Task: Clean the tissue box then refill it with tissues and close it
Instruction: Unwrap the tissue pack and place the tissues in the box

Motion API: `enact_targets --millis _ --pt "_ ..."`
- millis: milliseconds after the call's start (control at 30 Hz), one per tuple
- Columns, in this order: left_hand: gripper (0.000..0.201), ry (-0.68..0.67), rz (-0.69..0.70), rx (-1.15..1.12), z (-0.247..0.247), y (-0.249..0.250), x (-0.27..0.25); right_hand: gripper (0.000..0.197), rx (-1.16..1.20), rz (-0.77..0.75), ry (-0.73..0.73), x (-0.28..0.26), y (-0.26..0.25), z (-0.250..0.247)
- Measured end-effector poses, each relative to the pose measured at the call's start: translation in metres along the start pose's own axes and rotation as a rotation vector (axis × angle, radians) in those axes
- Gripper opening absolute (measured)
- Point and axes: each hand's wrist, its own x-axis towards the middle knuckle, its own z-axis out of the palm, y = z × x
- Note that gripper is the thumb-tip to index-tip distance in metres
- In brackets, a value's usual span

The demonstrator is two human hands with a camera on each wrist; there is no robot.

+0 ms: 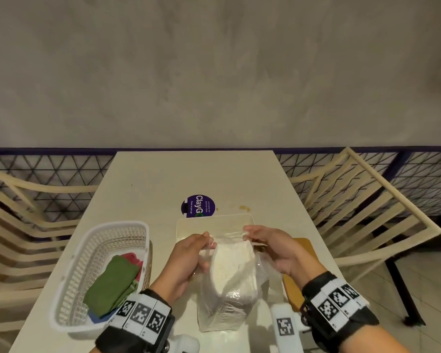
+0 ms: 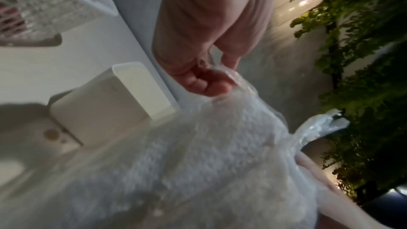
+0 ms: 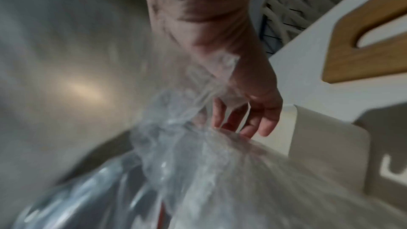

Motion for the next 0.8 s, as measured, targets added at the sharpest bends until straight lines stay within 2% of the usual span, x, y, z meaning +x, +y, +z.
enact_targets --millis 100,133,167,200,233,267,300,367,433,500,533,600,667,733,767,800 --pt "0.013 -0.028 0.118 0.146 -0.01 0.002 -0.007 0.022 -0.427 -0.412 0.103 -0.029 0.002 -0.001" --pt "0.016 0.0 0.192 0.23 -0.014 0.001 -0.011 0.023 -0.563 -0.533 0.041 -0.042 0.004 -0.001" --pt "0.021 0.065 0.321 0.353 -0.018 0.0 -0.017 0.029 -0.689 -0.614 -0.071 -0.053 0.007 -0.002" --pt "0.026 0.142 0.511 0.501 -0.023 0.0 -0.026 0.038 -0.825 -0.653 -0.18 -0.062 0.011 -0.005" --pt "0.032 0.164 0.714 0.653 -0.025 0.002 -0.037 0.047 -0.953 -0.673 -0.253 -0.067 0.017 -0.009" --pt "0.037 0.088 0.852 0.794 -0.026 0.005 -0.047 0.054 -1.06 -0.696 -0.283 -0.07 0.021 -0.012" --pt "0.044 -0.048 0.895 0.938 -0.024 0.007 -0.054 0.056 -1.146 -0.732 -0.281 -0.07 0.026 -0.016" --pt "0.055 -0.289 0.841 1.167 -0.018 0.005 -0.058 0.045 -1.264 -0.868 -0.231 -0.07 0.029 -0.016" --pt "0.043 -0.365 0.91 1.215 -0.014 -0.004 -0.051 0.036 -1.37 -1.037 -0.18 -0.072 0.031 -0.012" --pt "0.017 -0.371 0.998 1.193 -0.01 -0.007 -0.048 0.037 -1.499 -1.182 -0.116 -0.075 0.033 -0.008" --pt "0.011 -0.359 1.05 1.198 -0.01 -0.008 -0.048 0.036 -1.555 -1.24 -0.093 -0.076 0.037 -0.006" --pt "0.011 -0.317 1.164 1.235 -0.012 -0.015 -0.047 0.032 -1.619 -1.332 -0.065 -0.075 0.051 -0.007" --pt "0.013 -0.312 1.234 1.222 -0.015 -0.021 -0.049 0.027 -1.557 -1.347 -0.059 -0.073 0.063 -0.012" --pt "0.027 -0.294 1.217 1.188 -0.02 -0.028 -0.051 0.014 -1.396 -1.252 -0.092 -0.073 0.069 -0.018" --pt "0.043 -0.248 1.146 1.161 -0.023 -0.03 -0.053 0.008 -1.294 -1.169 -0.111 -0.074 0.07 -0.02" --pt "0.061 -0.171 1.06 1.092 -0.027 -0.032 -0.052 0.01 -1.194 -1.07 -0.115 -0.076 0.07 -0.023"
